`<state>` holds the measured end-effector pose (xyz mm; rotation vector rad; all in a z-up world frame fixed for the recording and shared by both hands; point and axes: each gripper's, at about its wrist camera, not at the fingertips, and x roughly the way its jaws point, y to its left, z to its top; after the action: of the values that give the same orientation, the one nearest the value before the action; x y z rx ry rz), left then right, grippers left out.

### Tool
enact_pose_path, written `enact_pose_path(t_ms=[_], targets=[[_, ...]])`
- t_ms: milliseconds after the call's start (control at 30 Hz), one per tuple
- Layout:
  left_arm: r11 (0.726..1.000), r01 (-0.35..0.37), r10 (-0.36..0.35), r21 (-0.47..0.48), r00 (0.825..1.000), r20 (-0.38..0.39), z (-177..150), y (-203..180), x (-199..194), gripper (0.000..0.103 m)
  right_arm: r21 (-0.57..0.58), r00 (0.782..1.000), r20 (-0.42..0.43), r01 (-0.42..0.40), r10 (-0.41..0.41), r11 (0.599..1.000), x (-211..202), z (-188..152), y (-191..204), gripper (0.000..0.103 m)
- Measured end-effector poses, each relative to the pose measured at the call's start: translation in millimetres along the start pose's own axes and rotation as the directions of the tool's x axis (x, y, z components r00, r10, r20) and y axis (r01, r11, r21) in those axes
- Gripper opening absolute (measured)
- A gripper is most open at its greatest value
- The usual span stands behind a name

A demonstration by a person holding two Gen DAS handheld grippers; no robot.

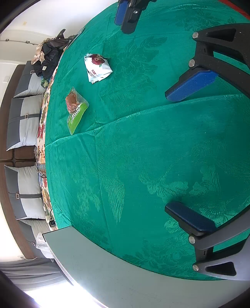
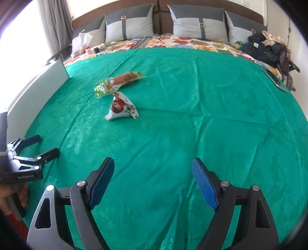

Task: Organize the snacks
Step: 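Reach the right gripper to the white triangular snack pack, then grasp the white triangular pack with the right gripper while the left gripper reaches the green-labelled squid pack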

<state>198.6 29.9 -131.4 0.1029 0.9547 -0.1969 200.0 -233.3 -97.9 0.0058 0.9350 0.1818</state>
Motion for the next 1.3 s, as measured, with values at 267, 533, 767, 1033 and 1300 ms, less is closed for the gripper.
enact_pose_path(t_ms=[267,533,767,1033,1300], targets=[[1.000,0.000,0.000,0.000,1.000,0.000,0.1,0.2,-0.1,0.103,-0.119,0.999,-0.043,0.020,-0.025,0.993,62.3,44.6,28.1,0.079],[1.000,0.001,-0.001,0.000,1.000,0.000,0.2,0.2,-0.1,0.103,-0.137,0.999,-0.003,0.051,-0.052,0.989,46.6,40.6,-2.4,0.041],[1.000,0.016,-0.016,0.022,1.000,-0.019,4.2,-0.3,1.0,0.103,-0.040,0.995,-0.005,0.104,-0.104,0.994,-5.2,-6.2,-61.2,0.041],[0.965,0.138,-0.123,0.222,0.989,-0.078,105.8,-31.2,13.4,0.102,0.047,0.990,0.065,0.123,-0.126,0.991,-16.9,-35.7,-71.3,0.039],[0.896,0.173,-0.095,0.409,0.974,-0.204,190.1,-98.8,91.4,0.102,0.063,0.993,0.049,0.108,-0.111,0.992,-12.9,-35.6,-74.5,0.041]])
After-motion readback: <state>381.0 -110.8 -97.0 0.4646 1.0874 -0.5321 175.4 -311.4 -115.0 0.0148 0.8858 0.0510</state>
